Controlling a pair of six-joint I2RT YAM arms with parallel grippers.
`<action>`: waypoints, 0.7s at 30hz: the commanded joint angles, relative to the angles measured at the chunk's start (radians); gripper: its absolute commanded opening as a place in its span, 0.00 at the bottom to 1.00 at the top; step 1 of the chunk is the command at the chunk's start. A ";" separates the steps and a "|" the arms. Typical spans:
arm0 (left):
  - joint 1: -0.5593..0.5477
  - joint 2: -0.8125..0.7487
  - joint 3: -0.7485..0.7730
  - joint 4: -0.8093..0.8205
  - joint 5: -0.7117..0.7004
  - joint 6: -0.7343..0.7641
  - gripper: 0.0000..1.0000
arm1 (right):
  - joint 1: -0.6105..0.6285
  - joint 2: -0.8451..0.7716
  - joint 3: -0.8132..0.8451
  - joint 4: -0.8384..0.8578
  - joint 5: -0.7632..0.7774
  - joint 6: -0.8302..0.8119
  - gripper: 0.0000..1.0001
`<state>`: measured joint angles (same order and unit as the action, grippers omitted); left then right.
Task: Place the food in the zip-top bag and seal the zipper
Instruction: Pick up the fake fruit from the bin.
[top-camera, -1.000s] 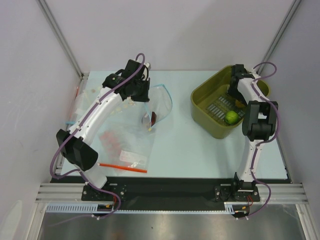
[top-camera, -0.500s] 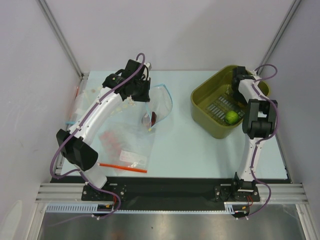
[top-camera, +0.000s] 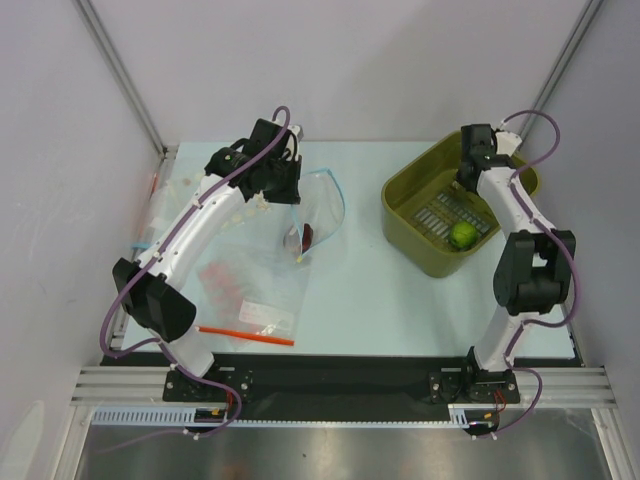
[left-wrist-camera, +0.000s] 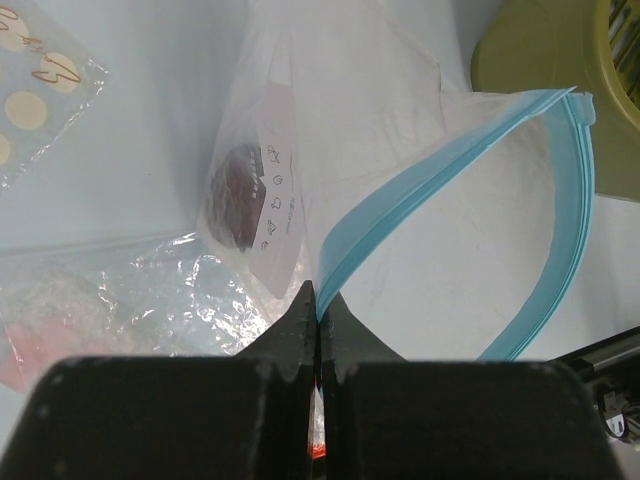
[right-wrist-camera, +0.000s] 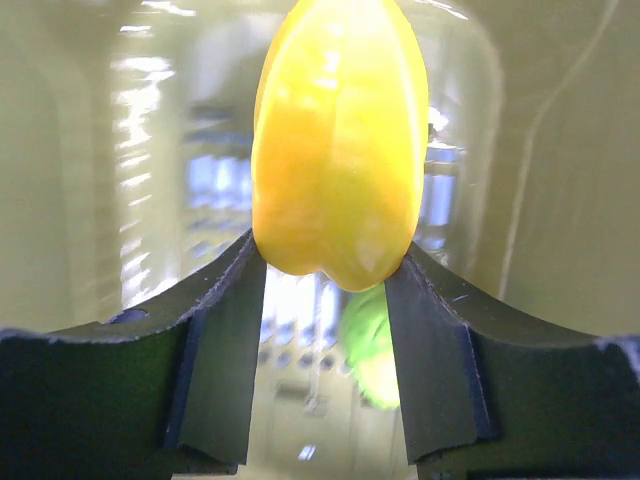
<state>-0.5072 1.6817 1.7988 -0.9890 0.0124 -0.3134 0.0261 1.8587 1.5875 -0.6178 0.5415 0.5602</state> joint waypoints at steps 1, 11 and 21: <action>0.006 -0.013 0.001 0.018 0.018 -0.006 0.00 | 0.018 -0.123 -0.026 0.087 -0.076 -0.029 0.31; 0.006 -0.019 0.004 0.024 0.041 -0.018 0.00 | 0.187 -0.393 -0.150 0.197 -0.446 -0.158 0.26; 0.007 -0.017 -0.004 0.026 0.066 -0.029 0.00 | 0.503 -0.545 -0.233 0.225 -0.698 -0.224 0.28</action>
<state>-0.5072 1.6817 1.7950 -0.9882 0.0578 -0.3252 0.4603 1.3739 1.3792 -0.4450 -0.0681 0.3656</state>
